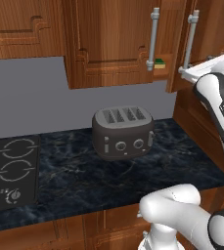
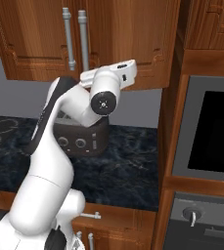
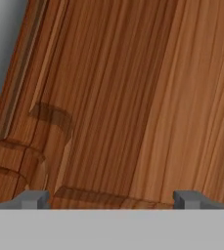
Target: Pick up the sponge and sponge from the sink, and place them back in the cabinet, and close the cabinet doors.
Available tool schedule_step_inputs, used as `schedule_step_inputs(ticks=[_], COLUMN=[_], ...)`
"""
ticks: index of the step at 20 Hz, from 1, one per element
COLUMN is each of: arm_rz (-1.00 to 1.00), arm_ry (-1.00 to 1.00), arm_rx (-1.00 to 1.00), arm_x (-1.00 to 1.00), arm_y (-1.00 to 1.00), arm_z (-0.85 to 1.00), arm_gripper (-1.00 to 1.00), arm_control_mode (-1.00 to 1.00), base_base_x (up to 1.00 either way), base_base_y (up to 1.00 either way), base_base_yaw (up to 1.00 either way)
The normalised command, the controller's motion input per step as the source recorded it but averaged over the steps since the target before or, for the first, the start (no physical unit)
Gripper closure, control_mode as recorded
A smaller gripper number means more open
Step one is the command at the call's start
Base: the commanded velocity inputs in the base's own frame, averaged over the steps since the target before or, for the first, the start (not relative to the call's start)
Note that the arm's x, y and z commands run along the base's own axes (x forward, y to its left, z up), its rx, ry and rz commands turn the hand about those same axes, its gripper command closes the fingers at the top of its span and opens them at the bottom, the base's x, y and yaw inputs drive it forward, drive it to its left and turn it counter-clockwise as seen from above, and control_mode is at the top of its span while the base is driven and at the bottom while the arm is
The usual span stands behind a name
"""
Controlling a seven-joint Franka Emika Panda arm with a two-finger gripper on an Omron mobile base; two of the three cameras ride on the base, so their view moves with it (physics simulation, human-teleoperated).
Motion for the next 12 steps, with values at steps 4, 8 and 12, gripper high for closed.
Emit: schedule_step_inputs(ticks=[4,8,12], arm_rz=[0.00,0.00,0.00], arm_ry=[0.00,0.00,0.00], arm_rx=[0.00,0.00,0.00], arm_x=[0.39,0.33,0.27], arm_y=[0.14,0.13,0.09], arm_z=[0.00,0.00,0.00], arm_gripper=[-1.00,-1.00,-1.00], arm_control_mode=[-1.00,-1.00,-1.00], base_base_x=[0.00,0.00,0.00], base_base_y=[0.00,0.00,0.00], base_base_yaw=[0.00,0.00,0.00])
